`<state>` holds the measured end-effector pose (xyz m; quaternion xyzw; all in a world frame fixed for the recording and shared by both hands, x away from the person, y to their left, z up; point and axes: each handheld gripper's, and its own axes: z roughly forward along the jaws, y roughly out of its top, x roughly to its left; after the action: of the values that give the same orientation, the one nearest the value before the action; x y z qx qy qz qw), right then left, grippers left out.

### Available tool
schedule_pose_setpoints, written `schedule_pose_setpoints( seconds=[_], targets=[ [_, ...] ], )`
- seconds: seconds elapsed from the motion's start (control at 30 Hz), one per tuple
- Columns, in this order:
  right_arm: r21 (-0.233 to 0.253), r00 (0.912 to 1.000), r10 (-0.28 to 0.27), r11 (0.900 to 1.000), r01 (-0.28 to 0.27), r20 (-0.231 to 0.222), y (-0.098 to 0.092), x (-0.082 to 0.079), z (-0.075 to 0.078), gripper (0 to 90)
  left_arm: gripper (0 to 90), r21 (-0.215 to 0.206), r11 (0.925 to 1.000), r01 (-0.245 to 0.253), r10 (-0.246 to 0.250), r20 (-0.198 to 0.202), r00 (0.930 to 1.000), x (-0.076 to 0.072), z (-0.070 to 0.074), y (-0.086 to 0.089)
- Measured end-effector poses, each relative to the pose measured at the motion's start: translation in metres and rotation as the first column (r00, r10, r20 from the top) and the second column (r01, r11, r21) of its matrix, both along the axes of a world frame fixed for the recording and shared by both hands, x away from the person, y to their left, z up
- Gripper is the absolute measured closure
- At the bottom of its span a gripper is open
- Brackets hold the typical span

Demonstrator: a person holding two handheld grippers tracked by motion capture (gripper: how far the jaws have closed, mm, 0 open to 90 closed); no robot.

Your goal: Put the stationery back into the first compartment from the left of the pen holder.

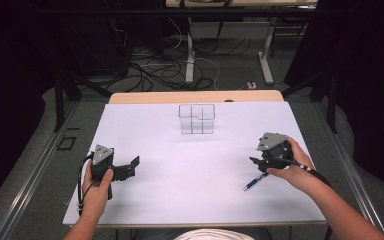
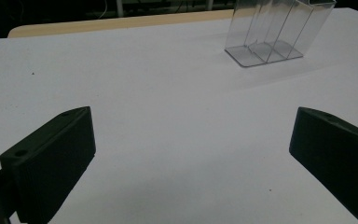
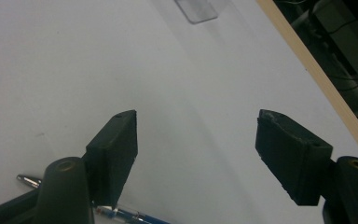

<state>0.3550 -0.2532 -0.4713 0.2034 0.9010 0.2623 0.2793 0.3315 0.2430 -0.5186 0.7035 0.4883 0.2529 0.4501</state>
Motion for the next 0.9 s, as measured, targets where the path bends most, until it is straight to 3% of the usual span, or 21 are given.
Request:
schedule_pose_setpoints(
  seconds=[0.13,0.23,0.37,0.47,0.57,0.67,0.7,0.73,0.77,0.8,0.83,0.87,0.9],
  targets=[
    [-0.089,0.9967,0.081,0.993,-0.082,-0.011,0.007,-0.001,-0.002,36.6,0.2,-0.001,1.0000,-0.002,0.002,0.002,1.0000,0.000,0.000,0.000],
    [-0.178,0.9885,0.150,0.972,-0.151,-0.018,0.012,-0.003,-0.004,37.0,0.2,-0.002,1.0000,-0.003,0.003,0.002,1.0000,0.000,0.000,0.000],
    [-0.278,0.9733,0.225,0.933,-0.229,-0.047,0.017,-0.004,-0.007,37.0,0.2,-0.003,1.0000,-0.004,0.004,0.003,1.0000,0.000,0.000,0.000],
    [-0.311,0.9560,0.284,0.904,-0.293,-0.074,0.019,-0.004,-0.008,36.8,0.2,-0.002,1.0000,-0.003,0.003,0.001,1.0000,0.000,0.000,0.000],
    [-0.370,0.9378,0.334,0.863,-0.345,-0.094,0.020,-0.005,-0.007,36.8,0.2,-0.003,1.0000,-0.003,0.003,0.000,1.0000,0.000,0.000,0.000],
    [-0.394,0.9269,0.355,0.840,-0.373,-0.122,0.021,-0.007,-0.006,39.3,0.2,-0.004,1.0000,-0.003,0.004,0.001,1.0000,0.000,0.000,0.000],
    [-0.407,0.9130,0.385,0.818,-0.405,-0.135,0.022,-0.006,-0.006,40.8,0.2,-0.004,1.0000,-0.003,0.003,0.002,1.0000,0.000,0.000,0.000],
    [-0.406,0.9119,0.382,0.817,-0.409,-0.149,0.022,-0.007,-0.006,42.0,0.2,-0.003,1.0000,-0.003,0.003,0.000,1.0000,0.000,0.000,0.000],
    [-0.410,0.9057,0.392,0.808,-0.423,-0.162,0.022,-0.008,-0.007,43.6,0.2,-0.003,1.0000,-0.002,0.002,0.001,1.0000,0.000,0.000,0.000],
    [-0.421,0.8941,0.413,0.790,-0.446,-0.173,0.023,-0.008,-0.007,44.6,0.2,-0.002,1.0000,0.000,0.000,0.001,1.0000,0.000,0.000,0.000],
    [-0.430,0.8950,0.406,0.785,-0.445,-0.185,0.023,-0.009,-0.008,44.8,0.2,-0.002,1.0000,0.000,0.000,0.002,1.0000,0.000,0.000,0.000],
    [-0.436,0.8845,0.423,0.770,-0.465,-0.196,0.024,-0.009,-0.008,45.7,0.2,0.000,1.0000,0.001,-0.001,0.002,1.0000,0.000,0.000,0.000],
    [-0.432,0.8792,0.439,0.767,-0.474,-0.184,0.024,-0.010,-0.011,46.1,0.2,0.001,1.0000,0.002,-0.002,0.002,1.0000,0.000,0.000,0.000]
  ],
)
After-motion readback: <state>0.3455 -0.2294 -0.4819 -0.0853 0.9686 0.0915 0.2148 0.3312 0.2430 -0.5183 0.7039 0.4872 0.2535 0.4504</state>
